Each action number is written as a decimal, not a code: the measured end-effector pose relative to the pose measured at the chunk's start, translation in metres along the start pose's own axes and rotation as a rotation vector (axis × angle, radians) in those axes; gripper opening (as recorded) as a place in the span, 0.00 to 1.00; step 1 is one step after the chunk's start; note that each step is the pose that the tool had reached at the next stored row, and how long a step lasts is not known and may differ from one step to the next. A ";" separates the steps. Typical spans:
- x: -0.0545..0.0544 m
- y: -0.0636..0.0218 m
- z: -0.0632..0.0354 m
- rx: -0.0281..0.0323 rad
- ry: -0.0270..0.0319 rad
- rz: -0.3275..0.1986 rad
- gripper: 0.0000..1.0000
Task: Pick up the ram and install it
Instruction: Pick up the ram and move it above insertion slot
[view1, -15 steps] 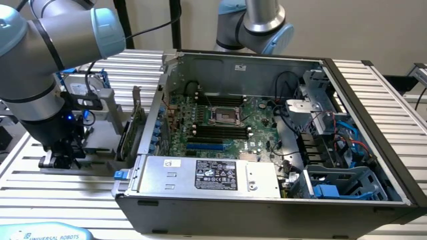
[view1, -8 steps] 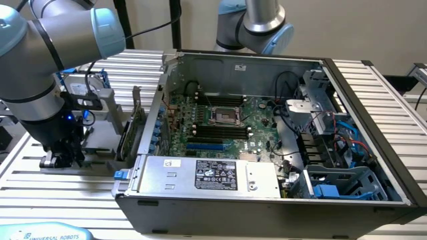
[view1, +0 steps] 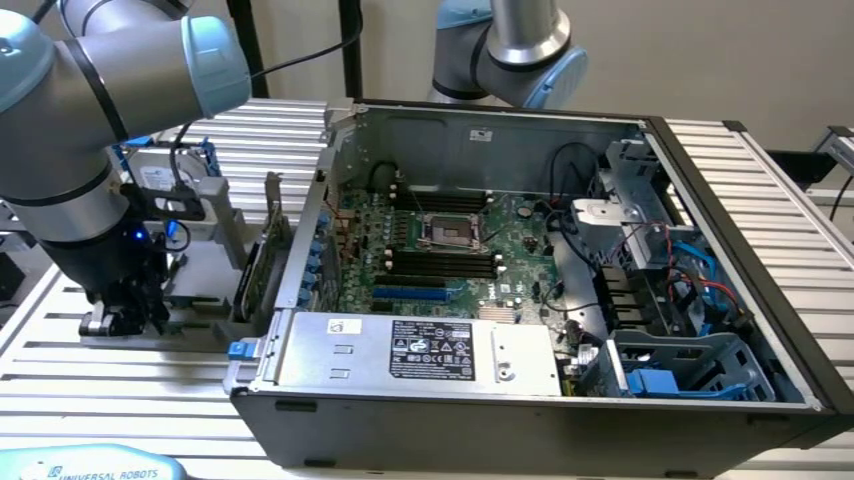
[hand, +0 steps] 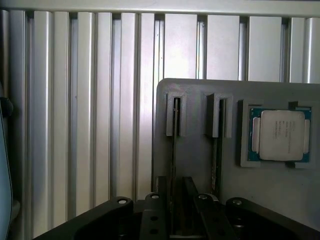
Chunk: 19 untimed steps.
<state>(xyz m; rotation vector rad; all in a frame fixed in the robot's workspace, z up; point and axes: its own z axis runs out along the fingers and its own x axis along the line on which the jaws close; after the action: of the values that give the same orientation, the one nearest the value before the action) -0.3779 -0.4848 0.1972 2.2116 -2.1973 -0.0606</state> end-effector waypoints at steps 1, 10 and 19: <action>0.000 0.0001 0.0000 0.0001 -0.0021 0.000 0.27; 0.000 -0.0001 0.0005 0.0007 -0.0077 0.000 0.27; 0.001 0.0000 0.0006 0.0006 -0.0078 0.000 0.16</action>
<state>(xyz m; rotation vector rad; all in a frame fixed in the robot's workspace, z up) -0.3779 -0.4861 0.1966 2.2158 -2.2012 -0.0687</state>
